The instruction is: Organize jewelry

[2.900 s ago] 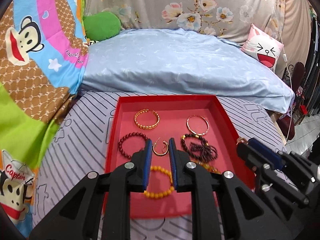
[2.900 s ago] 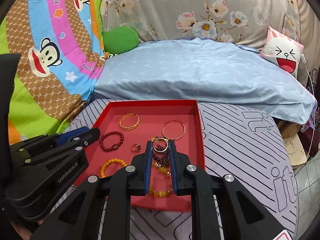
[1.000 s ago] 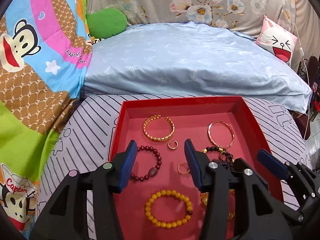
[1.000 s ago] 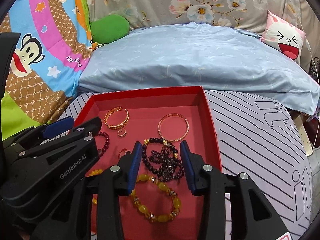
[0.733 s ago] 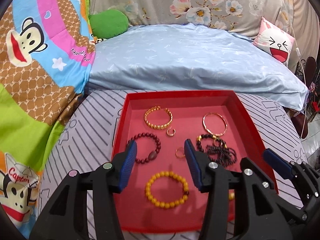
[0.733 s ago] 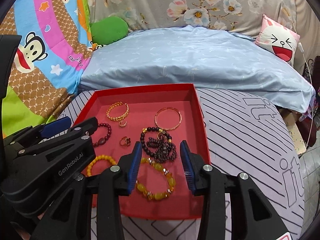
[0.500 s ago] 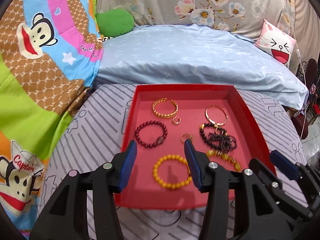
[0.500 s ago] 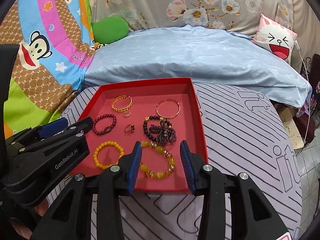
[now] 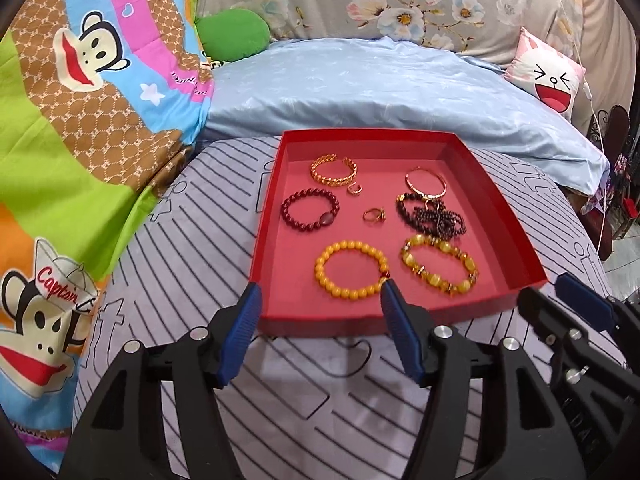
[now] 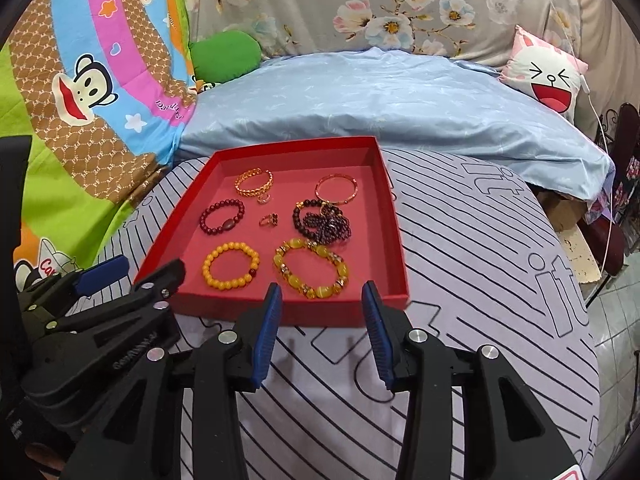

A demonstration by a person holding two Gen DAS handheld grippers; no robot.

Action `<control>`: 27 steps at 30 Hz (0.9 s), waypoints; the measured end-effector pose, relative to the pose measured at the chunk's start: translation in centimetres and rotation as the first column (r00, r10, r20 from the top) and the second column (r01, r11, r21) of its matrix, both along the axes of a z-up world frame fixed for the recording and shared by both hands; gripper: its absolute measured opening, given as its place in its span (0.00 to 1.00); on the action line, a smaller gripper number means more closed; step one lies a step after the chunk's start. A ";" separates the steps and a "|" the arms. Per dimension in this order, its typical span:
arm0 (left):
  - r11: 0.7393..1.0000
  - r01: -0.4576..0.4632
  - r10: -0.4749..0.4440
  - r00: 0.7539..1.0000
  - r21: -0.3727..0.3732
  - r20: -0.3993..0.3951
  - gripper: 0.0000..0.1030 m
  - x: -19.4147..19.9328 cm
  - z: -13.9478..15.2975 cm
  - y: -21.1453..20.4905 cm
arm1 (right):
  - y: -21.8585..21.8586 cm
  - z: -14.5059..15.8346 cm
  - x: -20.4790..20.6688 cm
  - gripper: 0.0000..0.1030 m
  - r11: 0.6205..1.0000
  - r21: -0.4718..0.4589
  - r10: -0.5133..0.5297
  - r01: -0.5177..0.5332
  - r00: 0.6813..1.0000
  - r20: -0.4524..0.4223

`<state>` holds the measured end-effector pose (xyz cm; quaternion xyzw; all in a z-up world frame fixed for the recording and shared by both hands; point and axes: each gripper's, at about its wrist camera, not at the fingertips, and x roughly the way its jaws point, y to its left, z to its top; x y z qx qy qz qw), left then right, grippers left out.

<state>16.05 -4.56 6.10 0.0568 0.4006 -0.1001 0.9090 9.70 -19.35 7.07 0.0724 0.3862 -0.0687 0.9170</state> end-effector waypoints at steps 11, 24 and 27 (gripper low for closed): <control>0.999 -0.012 0.011 1.000 0.034 0.026 0.84 -2.7 0.2 0.5 | -0.1 0.6 -2.3 0.70 1.000 -0.009 -0.011 0.011 0.999 0.033; 1.000 -0.018 0.018 1.000 0.021 0.006 0.92 -3.4 -0.1 1.4 | -0.4 0.1 -3.0 0.82 1.000 0.024 -0.006 0.005 1.000 0.008; 0.999 -0.028 0.028 1.000 0.020 0.000 0.92 -3.4 -0.2 1.9 | -0.4 -0.1 -3.2 0.82 0.999 0.033 -0.007 0.007 1.000 0.003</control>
